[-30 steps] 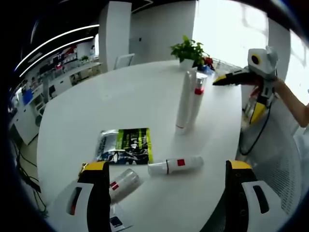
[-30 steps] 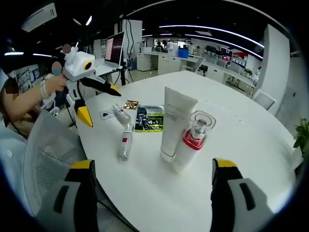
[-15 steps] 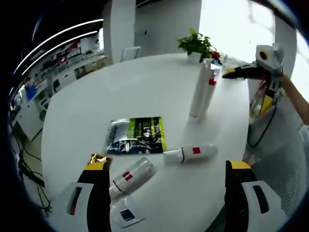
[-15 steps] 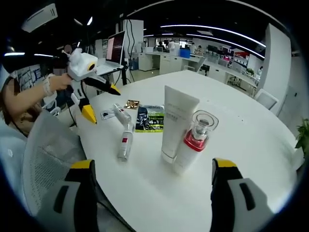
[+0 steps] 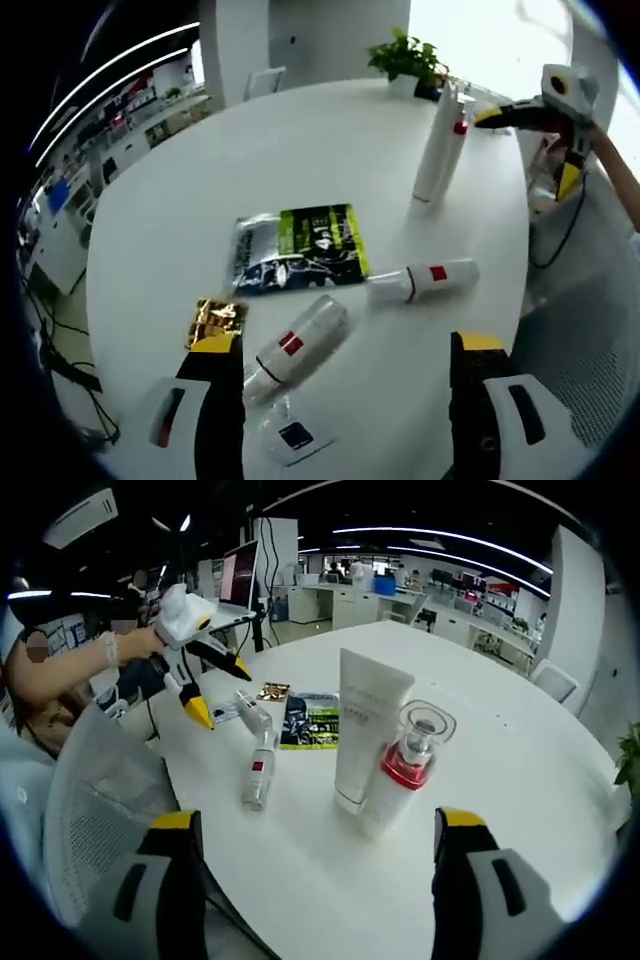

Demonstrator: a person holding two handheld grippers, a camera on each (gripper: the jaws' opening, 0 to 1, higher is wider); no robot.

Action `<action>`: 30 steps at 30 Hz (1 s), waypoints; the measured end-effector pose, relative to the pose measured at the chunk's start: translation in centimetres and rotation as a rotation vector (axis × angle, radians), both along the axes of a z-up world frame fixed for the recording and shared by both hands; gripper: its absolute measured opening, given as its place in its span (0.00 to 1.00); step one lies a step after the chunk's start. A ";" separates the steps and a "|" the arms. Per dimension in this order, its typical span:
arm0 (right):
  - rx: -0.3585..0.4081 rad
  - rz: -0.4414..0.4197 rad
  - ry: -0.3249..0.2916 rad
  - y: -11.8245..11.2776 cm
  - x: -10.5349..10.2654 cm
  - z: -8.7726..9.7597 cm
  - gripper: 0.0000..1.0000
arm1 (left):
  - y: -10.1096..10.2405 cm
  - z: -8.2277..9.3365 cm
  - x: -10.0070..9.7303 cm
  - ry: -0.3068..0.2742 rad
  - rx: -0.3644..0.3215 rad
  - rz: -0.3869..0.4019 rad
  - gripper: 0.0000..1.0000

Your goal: Arrange the skincare products in the storage area until every visible bottle or jar stands upright without overlapping.

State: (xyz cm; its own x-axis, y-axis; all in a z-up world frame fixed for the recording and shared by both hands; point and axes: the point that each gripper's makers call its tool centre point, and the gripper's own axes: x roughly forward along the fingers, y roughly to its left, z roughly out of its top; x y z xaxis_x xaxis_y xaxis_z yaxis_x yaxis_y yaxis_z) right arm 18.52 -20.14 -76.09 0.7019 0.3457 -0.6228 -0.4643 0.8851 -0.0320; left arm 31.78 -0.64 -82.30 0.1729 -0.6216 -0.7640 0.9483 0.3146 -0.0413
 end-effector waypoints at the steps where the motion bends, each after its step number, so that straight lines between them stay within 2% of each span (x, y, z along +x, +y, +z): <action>1: 0.004 -0.002 0.000 0.0 0.0 0.0 0.95 | 0.1 -0.1 0.1 0.007 0.007 -0.001 0.75; 3: 0.004 -0.003 0.003 0.0 0.0 0.0 0.93 | 0.2 -0.3 0.0 0.011 0.030 -0.008 0.71; 6: 0.002 -0.005 0.003 -0.1 0.1 0.0 0.92 | 0.8 -1.0 0.7 -0.013 0.089 -0.032 0.66; 12: -0.001 -0.009 0.011 -0.2 0.0 -0.2 0.88 | 0.9 -1.6 1.9 -0.016 0.129 -0.067 0.51; 15: 0.008 -0.014 0.009 -0.3 0.1 -0.2 0.87 | 1.6 -2.6 2.6 -0.020 0.207 -0.103 0.46; 18: 0.009 -0.017 0.011 -0.3 0.1 -0.3 0.87 | 1.9 -3.3 2.9 -0.023 0.251 -0.128 0.42; 21: 0.012 -0.021 0.013 -0.5 0.1 -0.3 0.87 | 2.0 -3.5 3.1 -0.019 0.260 -0.134 0.40; 23: 0.014 -0.024 0.016 -0.5 0.2 -0.4 0.87 | 1.9 -3.7 3.0 -0.003 0.261 -0.145 0.37; 27: 0.017 -0.019 0.024 -0.4 0.2 -0.6 0.85 | 1.6 -4.3 3.1 0.040 0.256 -0.142 0.38; 30: 0.017 -0.015 0.029 -0.3 0.2 -0.8 0.85 | 1.3 -4.6 3.4 0.048 0.261 -0.146 0.34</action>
